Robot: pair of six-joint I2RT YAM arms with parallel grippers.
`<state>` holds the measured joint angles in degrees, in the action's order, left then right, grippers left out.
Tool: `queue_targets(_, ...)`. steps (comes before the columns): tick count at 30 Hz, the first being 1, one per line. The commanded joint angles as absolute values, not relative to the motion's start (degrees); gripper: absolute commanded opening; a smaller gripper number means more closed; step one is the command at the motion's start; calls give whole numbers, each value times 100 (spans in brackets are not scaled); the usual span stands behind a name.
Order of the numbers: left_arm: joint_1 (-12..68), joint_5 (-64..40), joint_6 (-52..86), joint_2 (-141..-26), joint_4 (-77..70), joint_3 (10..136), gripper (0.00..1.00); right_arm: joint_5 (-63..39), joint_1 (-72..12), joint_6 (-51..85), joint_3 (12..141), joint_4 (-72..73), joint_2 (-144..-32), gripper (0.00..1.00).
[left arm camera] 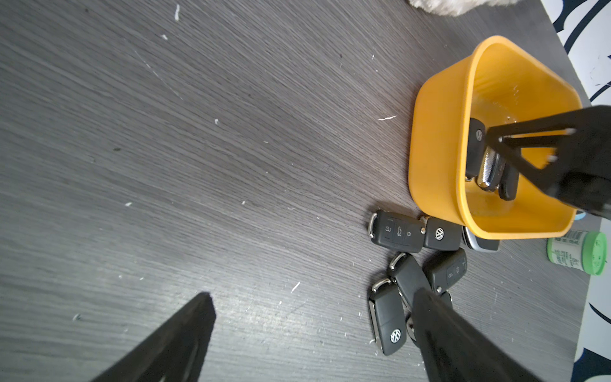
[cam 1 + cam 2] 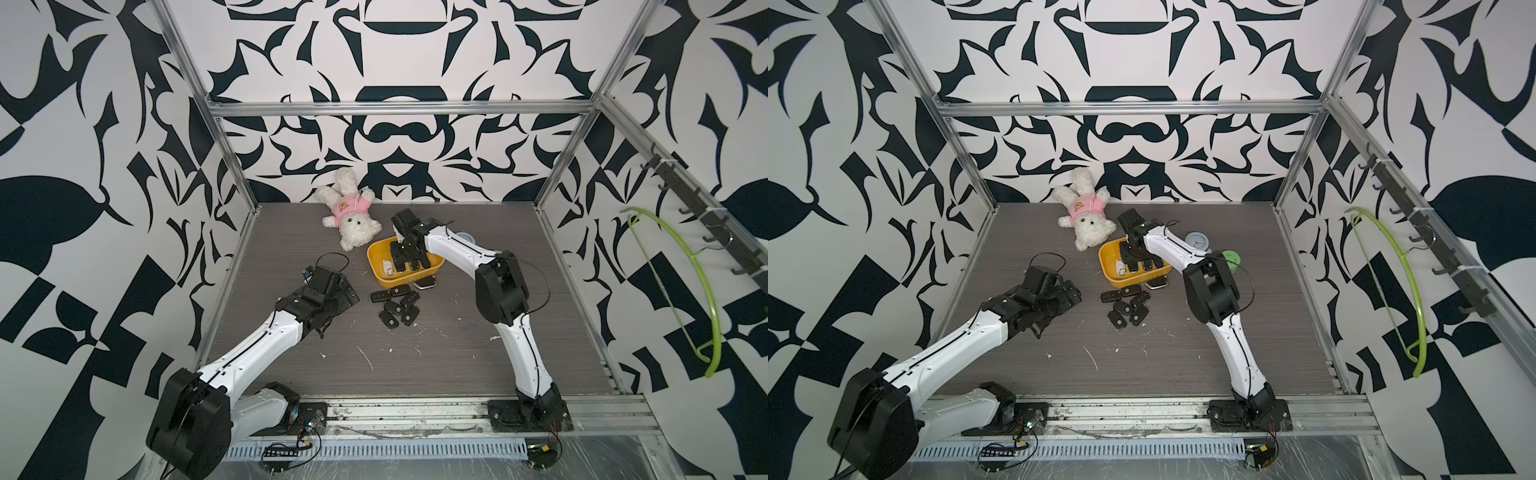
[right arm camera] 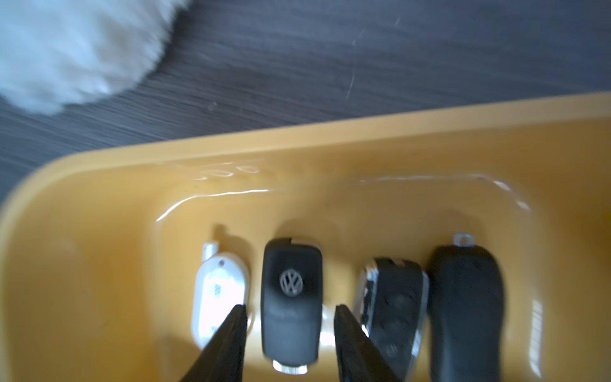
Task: Place the car key into the storage box
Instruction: Place the car key in the storage box, then pick up the car key from the center of the board.
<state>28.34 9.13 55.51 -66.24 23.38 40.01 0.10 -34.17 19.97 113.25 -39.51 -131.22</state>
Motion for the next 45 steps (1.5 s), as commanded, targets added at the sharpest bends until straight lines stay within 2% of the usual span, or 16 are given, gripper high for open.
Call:
queue_targets(1,2811,854,5539,-6693,2314,4030,100,53,-3437,1947,10910,-3821,-12152,46)
queue_targets(8,2811,606,5610,-6904,2073,4015,100,0,-3507,2441,9176,-3437,-10679,48)
queue_targets(13,2810,349,5653,-7031,1872,4029,100,1,-3703,2791,8193,-3417,-9765,60)
queue_targets(20,2811,245,5695,-7049,1857,3951,100,108,-4270,3609,6891,-3301,-8926,61)
queue_targets(25,2812,100,5660,-7136,1813,3997,99,319,-4806,4110,6496,-3132,-9004,61)
queue_targets(32,2812,68,5596,-7112,1846,4017,100,1005,-5387,4516,6768,-3259,-9579,66)
queue_targets(33,2811,70,5600,-7095,1851,3989,100,1253,-5454,4526,6853,-3302,-9663,68)
queue_targets(34,2808,88,5607,-7078,1861,3966,99,1355,-5499,4531,6954,-3367,-9769,75)
queue_targets(45,2812,153,5625,-7040,1889,3894,100,1579,-5599,4554,7379,-3754,-10400,73)
